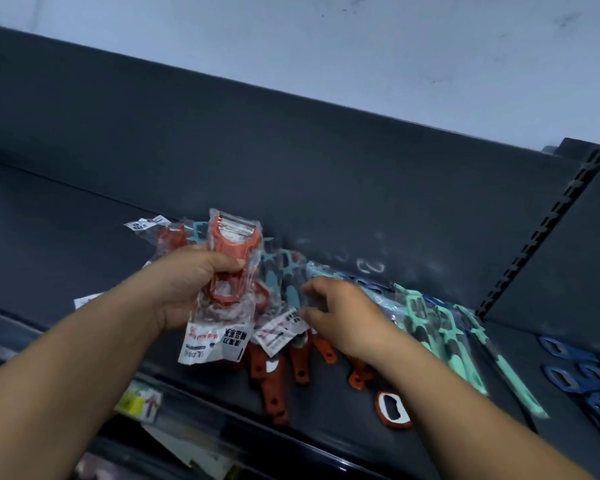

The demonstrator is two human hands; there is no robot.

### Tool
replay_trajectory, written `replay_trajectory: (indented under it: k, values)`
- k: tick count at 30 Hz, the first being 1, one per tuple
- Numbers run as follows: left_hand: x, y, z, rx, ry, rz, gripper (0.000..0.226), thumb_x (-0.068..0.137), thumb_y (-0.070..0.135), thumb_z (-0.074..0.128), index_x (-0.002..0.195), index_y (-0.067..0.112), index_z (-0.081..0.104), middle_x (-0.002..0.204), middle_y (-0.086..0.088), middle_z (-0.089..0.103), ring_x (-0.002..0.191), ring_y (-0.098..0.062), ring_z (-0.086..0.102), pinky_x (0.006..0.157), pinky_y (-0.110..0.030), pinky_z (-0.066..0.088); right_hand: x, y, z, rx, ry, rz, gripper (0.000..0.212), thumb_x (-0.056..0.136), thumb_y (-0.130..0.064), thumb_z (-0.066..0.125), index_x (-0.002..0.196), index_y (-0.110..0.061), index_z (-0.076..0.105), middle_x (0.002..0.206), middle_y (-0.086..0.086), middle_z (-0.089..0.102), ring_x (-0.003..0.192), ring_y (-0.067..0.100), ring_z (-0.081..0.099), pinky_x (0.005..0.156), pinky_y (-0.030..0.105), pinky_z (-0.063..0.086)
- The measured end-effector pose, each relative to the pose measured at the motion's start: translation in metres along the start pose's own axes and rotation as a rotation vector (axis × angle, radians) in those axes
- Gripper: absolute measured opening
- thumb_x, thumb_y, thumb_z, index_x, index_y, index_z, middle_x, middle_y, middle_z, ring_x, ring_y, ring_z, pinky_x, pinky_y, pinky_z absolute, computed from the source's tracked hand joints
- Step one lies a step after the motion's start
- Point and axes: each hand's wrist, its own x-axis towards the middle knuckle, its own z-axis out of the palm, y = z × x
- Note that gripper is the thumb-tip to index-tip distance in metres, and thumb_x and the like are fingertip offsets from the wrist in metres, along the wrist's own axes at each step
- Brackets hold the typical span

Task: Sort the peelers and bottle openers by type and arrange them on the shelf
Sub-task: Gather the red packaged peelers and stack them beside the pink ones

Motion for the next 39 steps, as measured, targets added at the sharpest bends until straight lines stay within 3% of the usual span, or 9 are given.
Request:
replay_trajectory:
  k: [3,10,14,20,25,31,33,36,39]
  values:
    - [-0.006,0.0,-0.025,-0.021,0.044,0.013,0.017,0.09,-0.003,0.049,0.1,0.0,0.063,0.073,-0.016,0.071,0.053,-0.022,0.068,0.052,-0.035,0.059,0.016,-0.018,0.014,0.028,0.002,0.023,0.042,0.088,-0.033,0.063,0.127,-0.019,0.057,0.125,0.001,0.061,0.113,0.019,0.057,0.094,0.027,0.044]
    - [-0.01,-0.004,-0.062,-0.048,0.089,0.004,0.016,0.093,-0.003,0.045,0.094,0.003,0.061,0.065,-0.014,0.07,0.049,-0.021,0.067,0.048,-0.032,0.058,0.049,-0.058,0.038,-0.052,0.046,0.034,0.046,0.085,-0.05,0.059,0.117,-0.017,0.054,0.118,0.003,0.059,0.108,0.023,0.055,0.086,0.032,0.045]
    - [-0.007,-0.007,-0.072,-0.052,0.096,0.005,0.018,0.092,-0.003,0.047,0.101,0.003,0.062,0.076,-0.016,0.072,0.06,-0.025,0.069,0.059,-0.038,0.06,0.061,-0.065,0.051,-0.133,-0.03,0.074,0.03,0.084,-0.033,0.06,0.109,-0.017,0.053,0.112,0.006,0.061,0.101,0.024,0.056,0.073,0.029,0.04]
    - [0.004,-0.01,-0.081,-0.044,0.099,0.045,0.021,0.091,-0.006,0.049,0.104,0.006,0.062,0.076,-0.012,0.072,0.062,-0.022,0.068,0.057,-0.033,0.058,0.063,-0.067,0.047,0.277,0.151,0.228,0.022,0.083,-0.03,0.069,0.09,-0.018,0.052,0.078,-0.003,0.058,0.067,0.017,0.056,0.063,0.035,0.049]
    - [0.014,-0.011,-0.08,-0.058,0.089,0.078,0.023,0.089,-0.004,0.052,0.103,0.01,0.064,0.093,-0.017,0.073,0.087,-0.034,0.07,0.085,-0.05,0.054,0.058,-0.096,0.036,0.651,0.295,0.185,0.021,0.082,-0.023,0.072,0.088,-0.012,0.056,0.078,0.01,0.064,0.06,0.016,0.055,0.054,0.035,0.049]
    - [0.022,-0.012,-0.069,-0.108,0.078,0.181,0.026,0.082,-0.006,0.059,0.103,0.006,0.067,0.084,-0.019,0.072,0.071,-0.031,0.07,0.067,-0.039,0.054,0.063,-0.13,0.059,0.75,0.259,0.023,0.017,0.08,-0.02,0.074,0.081,-0.013,0.059,0.075,0.004,0.065,0.066,0.01,0.059,0.064,0.027,0.051]
    - [0.021,-0.011,-0.068,-0.18,0.075,0.166,0.019,0.091,0.008,0.056,0.106,0.004,0.067,0.083,-0.018,0.072,0.069,-0.029,0.07,0.062,-0.035,0.056,0.065,-0.132,0.064,0.737,0.261,0.021,0.016,0.082,-0.021,0.073,0.08,-0.013,0.059,0.075,0.001,0.065,0.064,0.004,0.057,0.061,0.019,0.049]
    - [0.019,-0.006,-0.072,-0.38,-0.039,0.022,0.06,0.098,0.053,0.033,0.104,0.006,0.07,0.095,-0.018,0.073,0.077,-0.028,0.072,0.066,-0.035,0.057,0.069,-0.131,0.07,0.624,0.264,0.011,0.018,0.08,-0.028,0.074,0.077,-0.02,0.058,0.077,-0.007,0.061,0.066,0.0,0.055,0.062,0.01,0.041]
    - [0.012,-0.002,-0.076,-0.363,-0.065,0.039,0.061,0.096,0.054,0.035,0.095,0.005,0.072,0.086,-0.016,0.073,0.069,-0.026,0.071,0.057,-0.033,0.057,0.073,-0.135,0.078,0.486,0.269,-0.061,0.008,0.084,-0.03,0.069,0.082,-0.025,0.063,0.092,-0.008,0.057,0.085,0.005,0.055,0.077,0.017,0.043]
